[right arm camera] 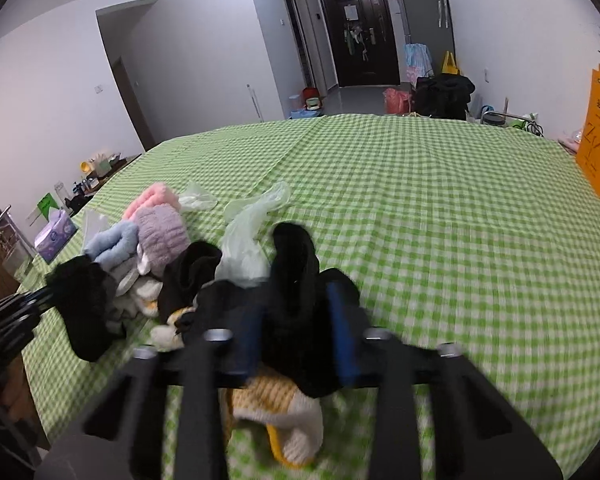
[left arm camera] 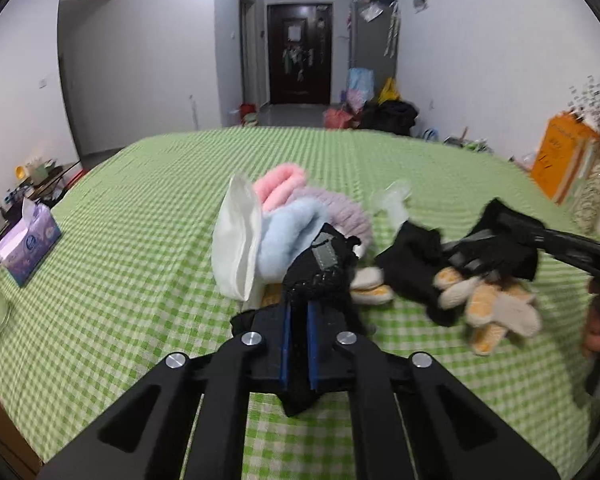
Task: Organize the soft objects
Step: 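Grasp a black glove with the left gripper while the right grasps another black glove, then carry the black gloves to the cardboard box and open both grippers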
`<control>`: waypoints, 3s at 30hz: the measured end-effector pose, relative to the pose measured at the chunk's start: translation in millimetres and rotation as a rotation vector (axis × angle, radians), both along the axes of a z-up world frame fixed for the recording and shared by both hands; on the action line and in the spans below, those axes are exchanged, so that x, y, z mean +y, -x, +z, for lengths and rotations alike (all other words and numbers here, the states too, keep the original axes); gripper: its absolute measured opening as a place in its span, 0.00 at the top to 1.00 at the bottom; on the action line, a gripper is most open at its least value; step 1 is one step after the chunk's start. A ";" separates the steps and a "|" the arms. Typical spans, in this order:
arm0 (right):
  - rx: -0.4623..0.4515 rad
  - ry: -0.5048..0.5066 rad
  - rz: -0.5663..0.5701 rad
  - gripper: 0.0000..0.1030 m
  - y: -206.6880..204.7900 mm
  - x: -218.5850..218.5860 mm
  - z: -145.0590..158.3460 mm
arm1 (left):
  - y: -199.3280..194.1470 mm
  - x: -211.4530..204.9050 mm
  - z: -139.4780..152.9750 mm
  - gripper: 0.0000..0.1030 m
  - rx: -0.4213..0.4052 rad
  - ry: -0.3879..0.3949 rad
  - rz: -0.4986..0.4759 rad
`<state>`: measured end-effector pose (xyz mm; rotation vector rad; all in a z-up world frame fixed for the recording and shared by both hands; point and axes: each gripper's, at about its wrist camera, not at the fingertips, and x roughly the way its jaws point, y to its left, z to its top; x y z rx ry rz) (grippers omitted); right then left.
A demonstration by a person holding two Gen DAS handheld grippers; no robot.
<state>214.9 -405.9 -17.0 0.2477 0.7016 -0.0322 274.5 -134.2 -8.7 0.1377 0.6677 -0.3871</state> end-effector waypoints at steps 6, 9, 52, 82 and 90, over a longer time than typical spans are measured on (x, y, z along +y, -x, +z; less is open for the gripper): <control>-0.101 0.055 -0.014 0.86 26.6 5.4 41.9 | 26.8 14.5 43.6 0.97 -0.100 0.060 -0.004; -0.184 0.073 -0.022 0.86 54.1 5.7 74.7 | 45.7 26.4 70.3 0.97 -0.168 0.099 0.004; 0.006 0.093 0.157 0.42 91.4 115.5 23.4 | 166.3 204.2 30.0 0.97 -0.108 0.151 0.316; -0.289 0.218 0.231 0.94 113.6 153.1 118.0 | 172.4 197.1 43.1 0.97 -0.149 0.154 0.340; -0.236 0.202 0.508 0.94 47.9 280.7 101.8 | 176.7 289.1 27.6 0.97 -0.117 0.185 0.551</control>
